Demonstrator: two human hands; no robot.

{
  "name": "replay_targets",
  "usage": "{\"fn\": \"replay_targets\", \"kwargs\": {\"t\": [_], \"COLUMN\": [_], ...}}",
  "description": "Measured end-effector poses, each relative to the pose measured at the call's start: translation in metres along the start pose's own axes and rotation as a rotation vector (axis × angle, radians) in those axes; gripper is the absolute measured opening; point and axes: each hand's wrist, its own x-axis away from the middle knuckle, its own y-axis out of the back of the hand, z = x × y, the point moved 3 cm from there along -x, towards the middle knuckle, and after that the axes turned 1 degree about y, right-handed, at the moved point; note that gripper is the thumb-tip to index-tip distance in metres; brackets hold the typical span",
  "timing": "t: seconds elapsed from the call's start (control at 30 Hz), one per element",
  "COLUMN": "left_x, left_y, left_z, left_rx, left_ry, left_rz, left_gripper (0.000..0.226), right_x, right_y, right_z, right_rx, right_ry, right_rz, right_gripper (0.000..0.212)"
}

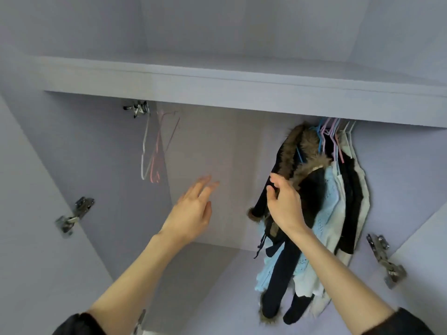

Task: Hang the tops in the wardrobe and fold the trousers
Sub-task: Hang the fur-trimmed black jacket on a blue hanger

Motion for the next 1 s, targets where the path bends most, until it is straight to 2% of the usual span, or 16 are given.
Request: {"fn": "replay_targets", "kwargs": {"t": [0.07, 0.23, 0.3, 0.4, 0.43, 0.57, 0.67, 1.0], "left_x": [0.029, 0.159, 0.233, 0.313, 0.368, 0.495, 0.592, 0.798], "left_y": [0.003, 0.042, 0.069, 0.095, 0.115, 0.166, 0.208, 0.307], "left_z": [0.012, 0.031, 0.04, 0.044, 0.044, 0.043, 0.028, -0.03], "left_rx": [0.113, 0.165, 0.17, 0.141, 0.114, 0.034, -0.044, -0.275], "left_ry": [0.116, 0.349, 0.508, 0.688, 0.784, 1.043, 1.245, 1.82], "left_rz": [0.074, 0.018, -0.031, -0.129, -0.162, -0.273, -0.417, -0.837], "left_gripper": [0.048, 0.042, 0.039, 0.037, 0.036, 0.035, 0.035, 0.036], "right_x": [0.025, 0.119, 0.174, 0.239, 0.281, 0.38, 0.467, 0.704], "right_y": [-0.021, -0.091, -0.125, -0.156, -0.177, -0.22, -0.247, -0.292], "right_z": [0.016, 0.08, 0.112, 0.146, 0.17, 0.235, 0.289, 0.452], "right_rx": [-0.06, -0.235, -0.251, -0.243, -0.251, -0.268, -0.306, -0.41], "right_ry": [0.059, 0.187, 0.248, 0.341, 0.39, 0.554, 0.672, 1.183], "right_rz": [0.124, 0.449, 0.612, 0.828, 0.933, 1.16, 1.36, 1.878], "right_gripper": [0.031, 0.029, 0.028, 0.026, 0.026, 0.024, 0.022, 0.023]}}
